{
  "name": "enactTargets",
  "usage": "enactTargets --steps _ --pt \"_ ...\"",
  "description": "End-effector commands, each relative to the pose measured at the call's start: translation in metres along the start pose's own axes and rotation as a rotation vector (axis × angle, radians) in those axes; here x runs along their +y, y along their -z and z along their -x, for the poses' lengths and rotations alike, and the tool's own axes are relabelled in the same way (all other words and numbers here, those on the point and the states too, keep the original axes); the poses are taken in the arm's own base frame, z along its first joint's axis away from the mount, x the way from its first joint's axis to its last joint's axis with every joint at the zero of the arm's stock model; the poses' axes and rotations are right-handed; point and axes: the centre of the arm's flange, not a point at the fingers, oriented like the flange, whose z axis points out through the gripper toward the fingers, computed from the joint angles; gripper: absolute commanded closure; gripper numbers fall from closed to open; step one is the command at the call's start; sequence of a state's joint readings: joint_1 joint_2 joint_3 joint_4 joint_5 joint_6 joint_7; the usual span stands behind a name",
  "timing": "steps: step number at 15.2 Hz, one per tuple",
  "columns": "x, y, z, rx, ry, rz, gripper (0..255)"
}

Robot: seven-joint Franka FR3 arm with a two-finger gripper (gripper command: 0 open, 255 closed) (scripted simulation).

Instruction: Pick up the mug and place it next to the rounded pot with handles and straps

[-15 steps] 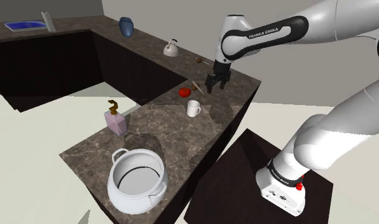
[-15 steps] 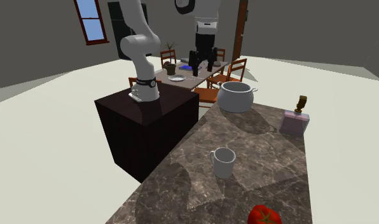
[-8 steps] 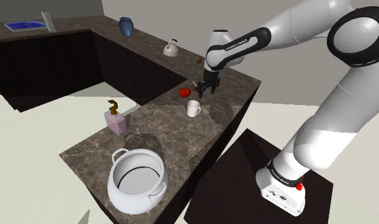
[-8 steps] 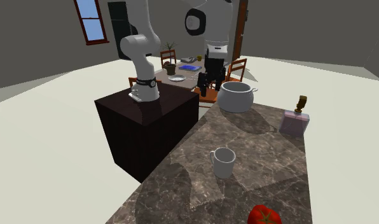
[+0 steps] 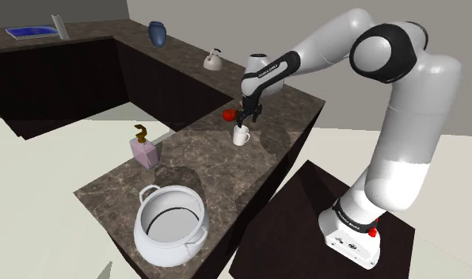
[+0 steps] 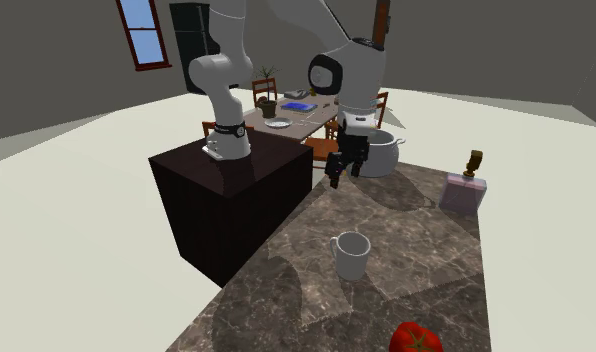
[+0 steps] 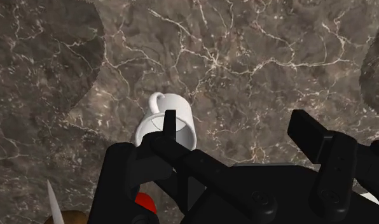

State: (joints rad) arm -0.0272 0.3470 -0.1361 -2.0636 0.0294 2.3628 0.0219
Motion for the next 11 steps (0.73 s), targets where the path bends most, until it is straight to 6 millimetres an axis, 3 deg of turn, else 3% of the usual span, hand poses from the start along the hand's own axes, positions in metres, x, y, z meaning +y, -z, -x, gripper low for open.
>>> enactTargets --steps 1,10,11 --pt "0.004 -0.021 -0.021 0.001 -0.003 0.005 0" --pt "0.014 -0.11 -0.099 0.0 -0.014 0.026 0" --pt "0.015 -0.111 -0.1 0.0 -0.014 0.026 0"
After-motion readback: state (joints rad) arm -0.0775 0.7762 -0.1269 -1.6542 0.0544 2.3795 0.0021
